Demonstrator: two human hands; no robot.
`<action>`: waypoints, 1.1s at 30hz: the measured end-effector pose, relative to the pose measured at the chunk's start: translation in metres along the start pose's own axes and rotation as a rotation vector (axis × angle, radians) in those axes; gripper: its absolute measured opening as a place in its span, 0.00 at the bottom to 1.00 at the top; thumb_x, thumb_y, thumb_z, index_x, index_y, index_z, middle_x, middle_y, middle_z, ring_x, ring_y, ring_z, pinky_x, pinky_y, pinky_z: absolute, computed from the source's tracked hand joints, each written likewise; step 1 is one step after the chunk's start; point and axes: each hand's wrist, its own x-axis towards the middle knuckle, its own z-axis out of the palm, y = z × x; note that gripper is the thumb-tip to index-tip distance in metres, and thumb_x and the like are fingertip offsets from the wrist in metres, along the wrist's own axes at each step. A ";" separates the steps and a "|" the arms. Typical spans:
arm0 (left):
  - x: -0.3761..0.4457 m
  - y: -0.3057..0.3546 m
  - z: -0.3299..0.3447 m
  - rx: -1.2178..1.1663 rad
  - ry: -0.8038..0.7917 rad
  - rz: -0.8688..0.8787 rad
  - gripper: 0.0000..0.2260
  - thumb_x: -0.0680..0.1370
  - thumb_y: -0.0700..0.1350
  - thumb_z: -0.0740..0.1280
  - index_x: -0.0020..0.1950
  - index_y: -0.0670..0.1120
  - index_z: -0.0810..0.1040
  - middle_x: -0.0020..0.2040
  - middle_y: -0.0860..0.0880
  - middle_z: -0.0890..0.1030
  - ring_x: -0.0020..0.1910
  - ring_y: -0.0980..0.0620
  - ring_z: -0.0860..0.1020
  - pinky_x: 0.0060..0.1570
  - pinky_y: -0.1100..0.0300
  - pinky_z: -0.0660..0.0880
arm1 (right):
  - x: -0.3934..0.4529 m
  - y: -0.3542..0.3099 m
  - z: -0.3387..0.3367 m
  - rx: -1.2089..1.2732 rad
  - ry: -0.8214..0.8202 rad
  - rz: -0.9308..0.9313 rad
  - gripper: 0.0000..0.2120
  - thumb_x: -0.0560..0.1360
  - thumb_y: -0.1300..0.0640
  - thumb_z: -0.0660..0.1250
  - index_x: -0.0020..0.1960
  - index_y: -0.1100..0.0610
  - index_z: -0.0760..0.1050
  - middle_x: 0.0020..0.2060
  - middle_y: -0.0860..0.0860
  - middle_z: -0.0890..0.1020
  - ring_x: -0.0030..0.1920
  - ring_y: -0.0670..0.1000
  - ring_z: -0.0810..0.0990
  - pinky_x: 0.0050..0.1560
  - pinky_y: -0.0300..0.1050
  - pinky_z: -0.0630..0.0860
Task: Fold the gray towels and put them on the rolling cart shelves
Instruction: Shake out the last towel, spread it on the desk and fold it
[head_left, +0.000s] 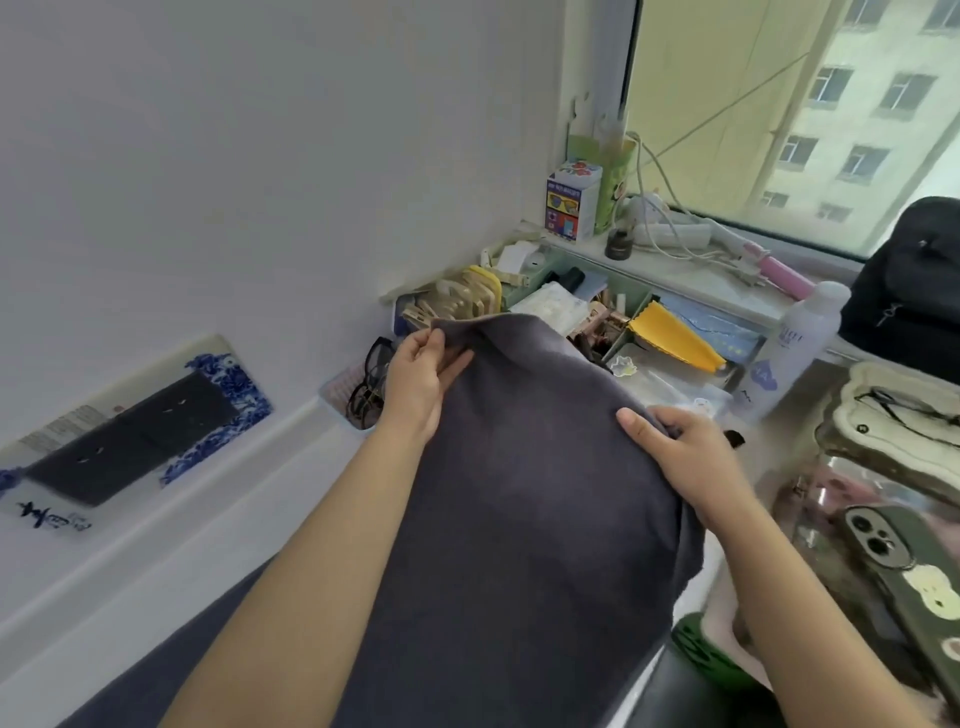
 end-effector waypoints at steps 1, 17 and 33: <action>-0.007 -0.002 -0.012 0.003 0.031 -0.021 0.09 0.83 0.39 0.56 0.46 0.42 0.73 0.46 0.44 0.79 0.45 0.51 0.81 0.54 0.55 0.78 | -0.005 -0.002 0.009 -0.010 -0.054 0.016 0.20 0.75 0.47 0.67 0.34 0.62 0.73 0.27 0.54 0.73 0.28 0.47 0.70 0.33 0.45 0.65; -0.211 0.128 -0.265 -0.426 0.325 0.085 0.09 0.83 0.39 0.55 0.56 0.37 0.73 0.57 0.38 0.78 0.57 0.43 0.78 0.55 0.49 0.75 | -0.182 -0.123 0.201 0.409 -0.866 0.079 0.14 0.74 0.48 0.64 0.38 0.56 0.81 0.33 0.52 0.81 0.33 0.46 0.78 0.34 0.37 0.74; -0.481 0.039 -0.521 -0.164 0.801 -0.427 0.22 0.81 0.53 0.59 0.72 0.44 0.66 0.68 0.45 0.71 0.61 0.45 0.74 0.54 0.49 0.74 | -0.414 -0.042 0.447 -0.081 -1.124 0.173 0.13 0.74 0.61 0.70 0.58 0.60 0.78 0.43 0.52 0.82 0.42 0.48 0.80 0.41 0.34 0.74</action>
